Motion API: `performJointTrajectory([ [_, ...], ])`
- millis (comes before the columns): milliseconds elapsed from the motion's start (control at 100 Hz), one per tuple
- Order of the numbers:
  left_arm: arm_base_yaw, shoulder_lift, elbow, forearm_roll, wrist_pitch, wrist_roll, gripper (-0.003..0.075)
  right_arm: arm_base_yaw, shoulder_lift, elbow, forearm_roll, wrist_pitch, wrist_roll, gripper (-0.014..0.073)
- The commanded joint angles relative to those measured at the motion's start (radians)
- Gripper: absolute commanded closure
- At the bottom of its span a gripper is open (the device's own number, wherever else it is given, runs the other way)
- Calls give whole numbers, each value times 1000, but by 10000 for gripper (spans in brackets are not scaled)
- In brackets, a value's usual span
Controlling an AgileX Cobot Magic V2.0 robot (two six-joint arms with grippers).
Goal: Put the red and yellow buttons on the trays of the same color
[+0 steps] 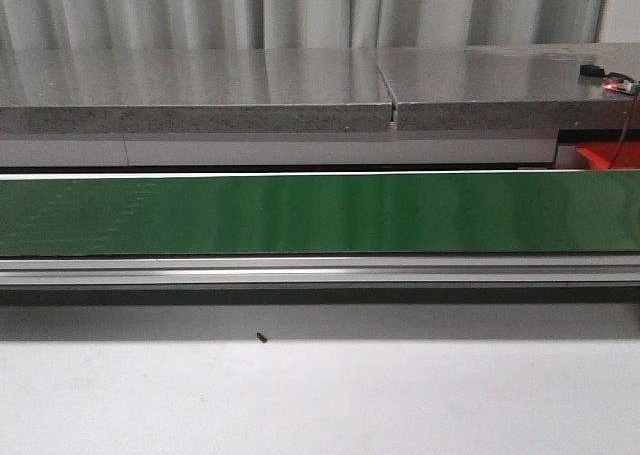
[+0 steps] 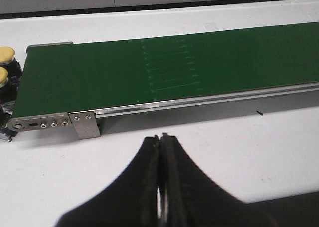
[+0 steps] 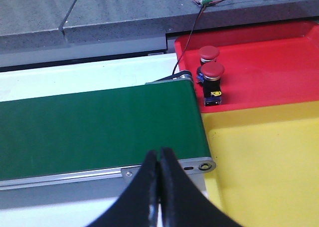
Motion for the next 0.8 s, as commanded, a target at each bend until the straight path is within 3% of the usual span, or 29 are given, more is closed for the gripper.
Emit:
performJointTrajectory([
  [0,-6,12,-24,-15,-66,0,739,0,4,-25,-8,-76,0,660],
  [350,-6,12,-24,-21,-66,0,739,0,4,-25,-8,-76,0,660],
  [790,48,36,-15,153,-146,-112,739,0,4,-25,-8,-76,0,660],
])
